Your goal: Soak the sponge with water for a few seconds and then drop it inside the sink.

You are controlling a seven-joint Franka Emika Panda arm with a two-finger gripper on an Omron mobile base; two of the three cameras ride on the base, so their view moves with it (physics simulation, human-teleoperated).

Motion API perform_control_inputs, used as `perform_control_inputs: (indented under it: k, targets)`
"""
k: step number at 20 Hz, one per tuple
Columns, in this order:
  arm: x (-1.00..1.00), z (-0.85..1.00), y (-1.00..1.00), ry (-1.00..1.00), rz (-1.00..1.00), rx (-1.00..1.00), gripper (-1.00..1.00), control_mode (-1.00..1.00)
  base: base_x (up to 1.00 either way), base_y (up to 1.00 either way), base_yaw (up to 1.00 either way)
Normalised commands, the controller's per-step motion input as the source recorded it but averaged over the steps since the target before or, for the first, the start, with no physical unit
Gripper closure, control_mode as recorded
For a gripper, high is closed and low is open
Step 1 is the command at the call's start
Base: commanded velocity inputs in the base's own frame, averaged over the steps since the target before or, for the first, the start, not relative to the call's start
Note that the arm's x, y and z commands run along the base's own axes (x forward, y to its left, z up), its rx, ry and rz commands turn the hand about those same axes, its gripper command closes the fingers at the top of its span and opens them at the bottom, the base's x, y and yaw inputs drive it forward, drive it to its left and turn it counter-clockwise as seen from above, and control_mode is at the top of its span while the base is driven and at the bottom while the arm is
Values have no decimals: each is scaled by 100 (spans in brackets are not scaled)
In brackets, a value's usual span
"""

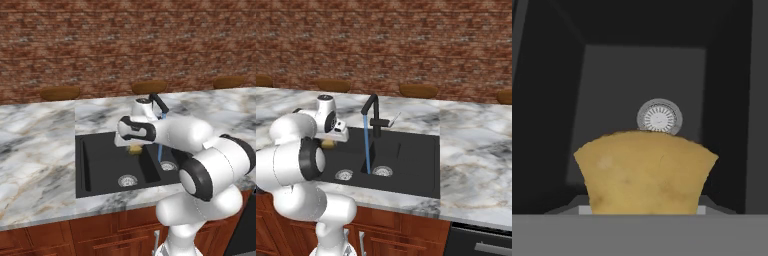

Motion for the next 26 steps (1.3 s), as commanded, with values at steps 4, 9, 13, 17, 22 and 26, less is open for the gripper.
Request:
perform_control_inputs:
  k: [4, 9, 13, 17, 22, 26]
  targets:
    - [7, -39, 27, 11, 8, 0, 100, -100, 0, 0, 0]
    - [14, -38, 21, 9, 7, 0, 100, -100, 0, 0, 0]
    - [23, -30, 19, 10, 6, 0, 100, -100, 0, 0, 0]
    - [19, -28, 14, 12, 5, 0, 100, -100, 0, 0, 0]
    - [10, -23, 10, 5, 3, 0, 100, -100, 0, 0, 0]
    - [10, -11, 8, 0, 3, -3, 100, -100, 0, 0, 0]
